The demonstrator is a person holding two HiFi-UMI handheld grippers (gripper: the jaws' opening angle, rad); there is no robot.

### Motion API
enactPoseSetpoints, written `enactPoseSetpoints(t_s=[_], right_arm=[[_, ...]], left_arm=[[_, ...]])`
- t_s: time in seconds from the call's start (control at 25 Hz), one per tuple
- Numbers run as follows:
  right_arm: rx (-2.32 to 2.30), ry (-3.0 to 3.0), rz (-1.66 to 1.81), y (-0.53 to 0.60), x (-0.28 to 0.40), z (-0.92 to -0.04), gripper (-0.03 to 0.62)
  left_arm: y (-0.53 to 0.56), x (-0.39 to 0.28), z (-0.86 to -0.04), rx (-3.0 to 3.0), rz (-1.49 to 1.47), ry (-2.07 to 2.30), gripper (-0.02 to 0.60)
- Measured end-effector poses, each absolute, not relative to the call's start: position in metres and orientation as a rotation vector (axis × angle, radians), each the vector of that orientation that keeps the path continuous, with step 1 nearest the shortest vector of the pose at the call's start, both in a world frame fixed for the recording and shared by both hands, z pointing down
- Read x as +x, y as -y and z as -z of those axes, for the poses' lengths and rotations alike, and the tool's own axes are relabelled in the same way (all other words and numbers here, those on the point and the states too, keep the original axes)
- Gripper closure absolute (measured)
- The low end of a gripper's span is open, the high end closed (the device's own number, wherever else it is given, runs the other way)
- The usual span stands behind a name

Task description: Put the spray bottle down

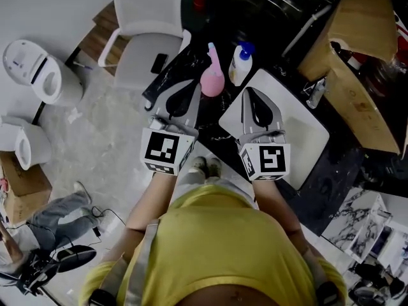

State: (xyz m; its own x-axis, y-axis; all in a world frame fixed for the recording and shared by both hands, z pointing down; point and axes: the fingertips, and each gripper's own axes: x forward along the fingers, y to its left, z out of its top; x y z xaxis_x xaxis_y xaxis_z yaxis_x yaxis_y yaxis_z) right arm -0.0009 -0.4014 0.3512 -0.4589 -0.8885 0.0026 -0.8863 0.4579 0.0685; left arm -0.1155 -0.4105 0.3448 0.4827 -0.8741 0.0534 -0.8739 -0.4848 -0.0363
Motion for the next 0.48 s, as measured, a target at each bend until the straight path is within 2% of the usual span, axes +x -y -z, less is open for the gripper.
enactPoseSetpoints(t_s=[0.48], right_arm=[[1.677, 2.641, 0.172, 0.362, 0.017, -0.303, 0.594]], left_arm=[[0.361, -0.113, -0.304, -2.674, 0.023, -1.659, 0.577]])
